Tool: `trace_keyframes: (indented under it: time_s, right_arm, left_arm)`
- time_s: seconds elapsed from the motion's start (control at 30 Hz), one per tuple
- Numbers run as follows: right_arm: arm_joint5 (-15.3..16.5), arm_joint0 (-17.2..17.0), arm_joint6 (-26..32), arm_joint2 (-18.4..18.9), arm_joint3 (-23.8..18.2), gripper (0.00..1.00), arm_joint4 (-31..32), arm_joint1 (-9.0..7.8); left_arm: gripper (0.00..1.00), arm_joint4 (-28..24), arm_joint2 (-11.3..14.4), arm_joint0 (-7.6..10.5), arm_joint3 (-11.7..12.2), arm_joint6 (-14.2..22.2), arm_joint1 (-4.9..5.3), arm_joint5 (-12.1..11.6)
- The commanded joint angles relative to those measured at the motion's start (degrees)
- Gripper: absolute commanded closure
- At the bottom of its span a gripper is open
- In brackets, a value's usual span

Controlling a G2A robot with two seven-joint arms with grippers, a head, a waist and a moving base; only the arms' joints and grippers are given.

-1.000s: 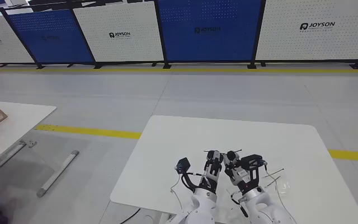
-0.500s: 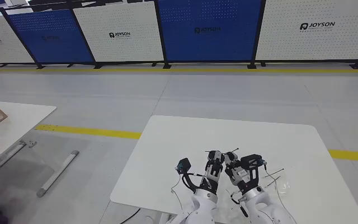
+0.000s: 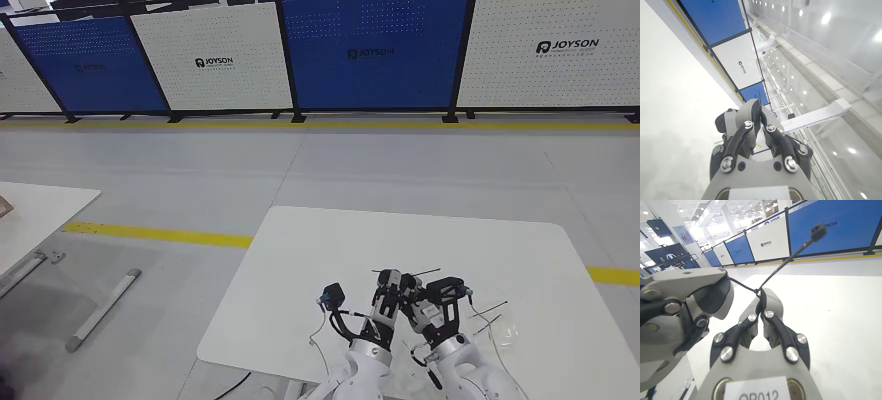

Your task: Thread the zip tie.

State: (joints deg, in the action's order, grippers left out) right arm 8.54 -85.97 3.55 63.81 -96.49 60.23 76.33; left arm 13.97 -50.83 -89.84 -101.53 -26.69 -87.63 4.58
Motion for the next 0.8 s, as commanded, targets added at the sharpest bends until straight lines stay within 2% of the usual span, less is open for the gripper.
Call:
trace_keyframes:
  time_s: [0.0,0.1,0.47,0.77]
  right_arm:
    - [-0.1,0.0,0.0,0.0,0.0,1.0,0.1,-0.01]
    - [-0.1,-0.1,0.0,-0.1,0.0,1.0,0.3,-0.03]
    - [0.3,-0.6,-0.4,0.7,-0.1,1.0,-0.2,-0.22]
    - [-0.3,-0.1,-0.1,0.6,1.1,1.0,-0.2,-0.2]
  left_arm:
    - [1.0,-0.2,-0.1,-0.2,-0.3,0.0,0.01,-0.7]
    - [1.0,-0.3,-0.2,-0.51,-0.6,0.0,0.04,-1.5]
    - [1.0,-1.0,-0.8,-0.5,-0.7,-0.4,-0.07,-0.8]
    - [1.0,-1.9,-1.1,-1.16,-2.1,-0.5,-0.08,-3.7]
